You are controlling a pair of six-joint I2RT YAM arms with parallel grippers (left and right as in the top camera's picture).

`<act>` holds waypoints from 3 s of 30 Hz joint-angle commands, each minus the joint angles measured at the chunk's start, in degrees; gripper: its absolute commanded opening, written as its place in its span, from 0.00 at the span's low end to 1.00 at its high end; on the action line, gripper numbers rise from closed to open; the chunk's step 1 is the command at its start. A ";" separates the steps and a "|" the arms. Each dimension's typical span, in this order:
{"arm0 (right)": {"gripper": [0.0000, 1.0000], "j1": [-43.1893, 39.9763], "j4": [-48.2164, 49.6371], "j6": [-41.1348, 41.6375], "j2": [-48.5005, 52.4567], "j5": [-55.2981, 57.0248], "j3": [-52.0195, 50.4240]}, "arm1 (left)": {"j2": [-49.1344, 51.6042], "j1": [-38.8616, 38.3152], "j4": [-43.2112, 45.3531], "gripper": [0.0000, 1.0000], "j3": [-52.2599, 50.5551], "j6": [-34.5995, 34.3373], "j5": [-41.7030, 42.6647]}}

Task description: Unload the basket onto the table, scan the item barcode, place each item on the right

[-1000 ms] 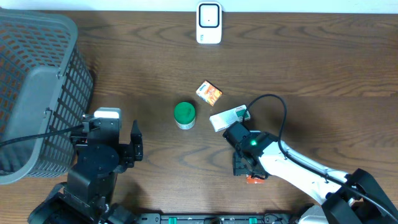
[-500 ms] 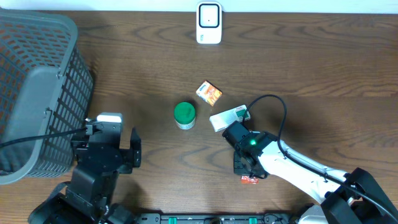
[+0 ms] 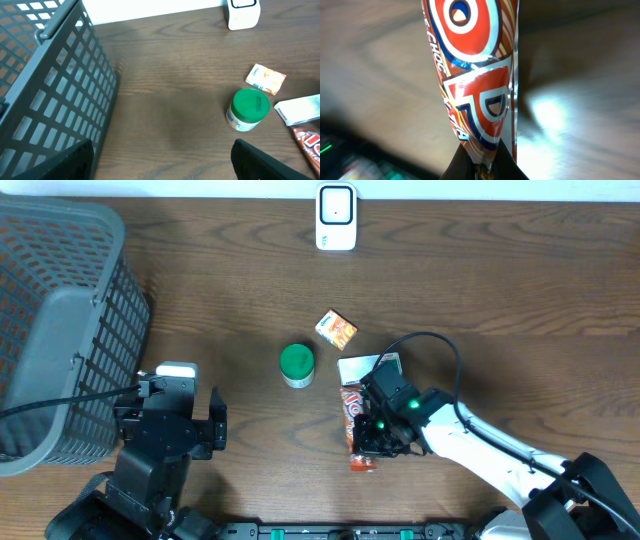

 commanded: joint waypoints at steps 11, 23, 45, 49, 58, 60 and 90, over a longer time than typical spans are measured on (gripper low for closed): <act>0.01 -7.96 7.93 -10.75 0.11 -35.95 -1.46 | -0.24 -0.17 -0.15 0.88 -0.35 -0.55 -0.74; 0.02 -13.49 10.73 -2.16 10.99 -47.93 -3.63 | -0.24 -0.17 -0.15 0.88 -0.35 -0.55 -0.74; 0.01 -20.76 -4.94 25.68 10.45 -41.35 -3.63 | -0.24 -0.17 -0.15 0.88 -0.35 -0.55 -0.74; 0.01 -25.03 -5.66 25.42 10.43 -40.33 -3.63 | -0.24 -0.17 -0.15 0.88 -0.35 -0.55 -0.72; 0.12 -28.48 -4.07 15.04 10.43 -45.99 -3.61 | -0.24 -0.17 -0.15 0.88 -0.35 -0.55 -0.72; 0.15 -28.48 -4.09 12.59 10.43 -48.81 -3.61 | -0.24 -0.17 -0.15 0.88 -0.35 -0.55 -0.74; 0.99 -28.41 -1.11 -0.72 10.27 -13.88 2.25 | -0.24 -0.17 -0.15 0.88 -0.35 -0.55 -0.72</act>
